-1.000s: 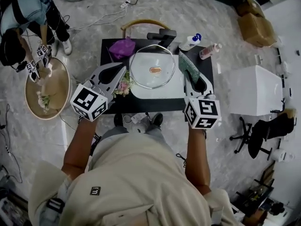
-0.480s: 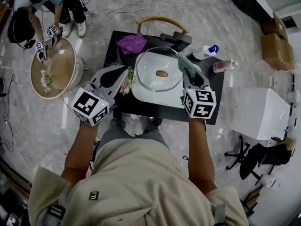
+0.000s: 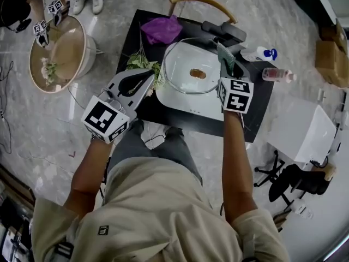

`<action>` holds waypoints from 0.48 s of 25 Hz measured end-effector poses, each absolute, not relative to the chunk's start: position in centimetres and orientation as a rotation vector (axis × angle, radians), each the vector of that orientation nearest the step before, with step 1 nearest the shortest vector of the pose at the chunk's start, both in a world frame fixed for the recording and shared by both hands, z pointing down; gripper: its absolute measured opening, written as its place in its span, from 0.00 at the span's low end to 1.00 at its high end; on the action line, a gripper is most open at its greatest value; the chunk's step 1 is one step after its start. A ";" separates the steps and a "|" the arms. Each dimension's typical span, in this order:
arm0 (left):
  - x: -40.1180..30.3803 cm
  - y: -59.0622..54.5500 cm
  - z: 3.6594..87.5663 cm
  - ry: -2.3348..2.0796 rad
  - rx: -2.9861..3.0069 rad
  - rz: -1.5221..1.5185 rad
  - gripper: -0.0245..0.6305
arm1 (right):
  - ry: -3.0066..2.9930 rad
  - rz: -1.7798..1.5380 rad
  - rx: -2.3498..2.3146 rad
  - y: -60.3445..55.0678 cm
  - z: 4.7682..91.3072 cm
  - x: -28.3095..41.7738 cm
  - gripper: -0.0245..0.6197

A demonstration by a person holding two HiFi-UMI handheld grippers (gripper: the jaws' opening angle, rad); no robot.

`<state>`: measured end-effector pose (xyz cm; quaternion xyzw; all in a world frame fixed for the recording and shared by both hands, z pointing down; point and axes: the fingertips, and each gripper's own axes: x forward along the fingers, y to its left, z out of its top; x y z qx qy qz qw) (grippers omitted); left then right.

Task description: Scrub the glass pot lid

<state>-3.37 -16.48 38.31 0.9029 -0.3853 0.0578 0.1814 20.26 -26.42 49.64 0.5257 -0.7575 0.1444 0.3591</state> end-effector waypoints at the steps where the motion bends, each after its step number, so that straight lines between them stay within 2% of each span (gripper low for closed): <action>1: -3.4 -16.5 38.8 -1.086 2.541 0.169 0.06 | -1.941 0.366 1.345 -26.9 50.7 20.0 0.17; 6: -3.6 -16.7 41.2 -1.081 2.504 0.184 0.06 | -1.887 0.323 1.282 -29.0 55.8 18.0 0.17; 12: -4.5 -16.9 43.4 -1.083 2.475 0.210 0.06 | -1.889 0.223 1.203 -29.0 57.8 13.4 0.17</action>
